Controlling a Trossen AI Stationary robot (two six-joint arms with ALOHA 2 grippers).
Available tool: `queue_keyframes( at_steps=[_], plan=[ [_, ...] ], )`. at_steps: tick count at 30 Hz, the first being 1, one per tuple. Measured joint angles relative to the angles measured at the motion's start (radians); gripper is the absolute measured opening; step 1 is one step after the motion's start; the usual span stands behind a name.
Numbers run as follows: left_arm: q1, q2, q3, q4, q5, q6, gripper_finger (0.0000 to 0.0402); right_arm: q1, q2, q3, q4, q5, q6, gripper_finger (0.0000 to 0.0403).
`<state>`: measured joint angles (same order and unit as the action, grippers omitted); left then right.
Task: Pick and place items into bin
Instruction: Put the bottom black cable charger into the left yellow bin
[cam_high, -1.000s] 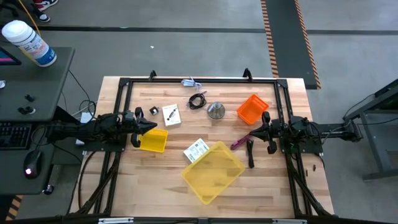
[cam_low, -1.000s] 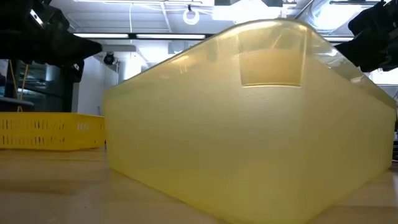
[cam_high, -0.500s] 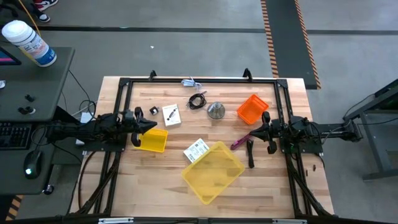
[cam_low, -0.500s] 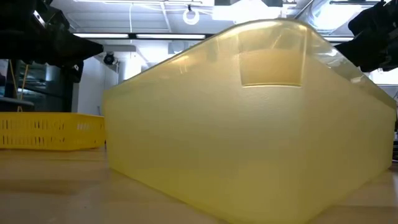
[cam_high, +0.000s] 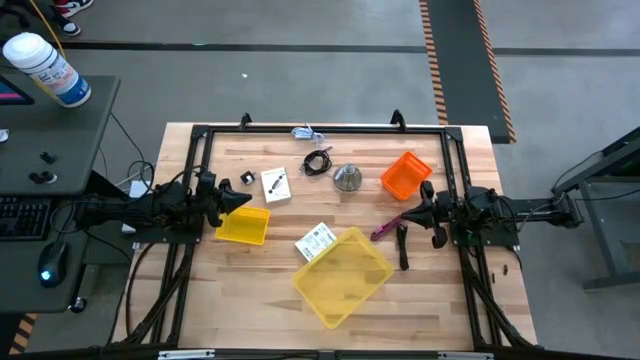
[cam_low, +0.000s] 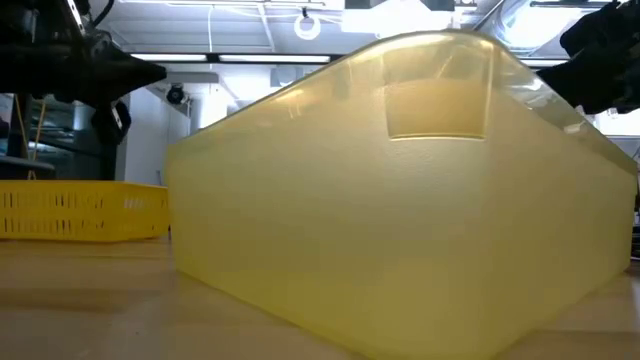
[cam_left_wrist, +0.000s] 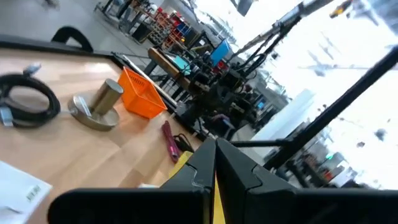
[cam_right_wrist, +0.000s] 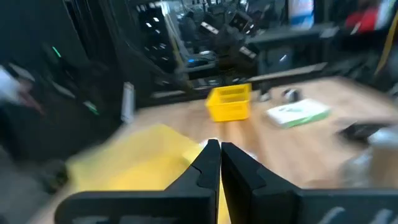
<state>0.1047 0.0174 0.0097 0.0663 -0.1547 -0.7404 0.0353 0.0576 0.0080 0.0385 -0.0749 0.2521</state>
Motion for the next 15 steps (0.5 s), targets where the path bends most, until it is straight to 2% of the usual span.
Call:
queue_keyframes(
  at_steps=[3,5,8,10,15],
  plan=[
    [0.000,0.000,0.000,0.000,-0.009,-0.091,0.0001,0.000,0.000,0.000,0.027,-0.001,0.182,0.0007],
    [0.000,0.000,0.000,0.000,-0.014,-0.127,0.0001,0.000,0.000,0.000,0.041,0.012,0.197,0.0007],
    [0.000,0.000,0.000,-0.003,-0.016,-0.103,0.0001,0.000,0.000,0.000,0.056,0.009,0.224,0.0007],
    [0.000,0.000,0.000,-0.010,-0.029,-0.064,0.0001,0.000,0.000,0.000,0.055,0.019,0.197,0.0007],
    [0.000,0.000,0.000,-0.010,-0.033,0.138,0.0001,-0.002,0.002,0.000,0.083,0.097,-0.006,0.0009]
  ],
)
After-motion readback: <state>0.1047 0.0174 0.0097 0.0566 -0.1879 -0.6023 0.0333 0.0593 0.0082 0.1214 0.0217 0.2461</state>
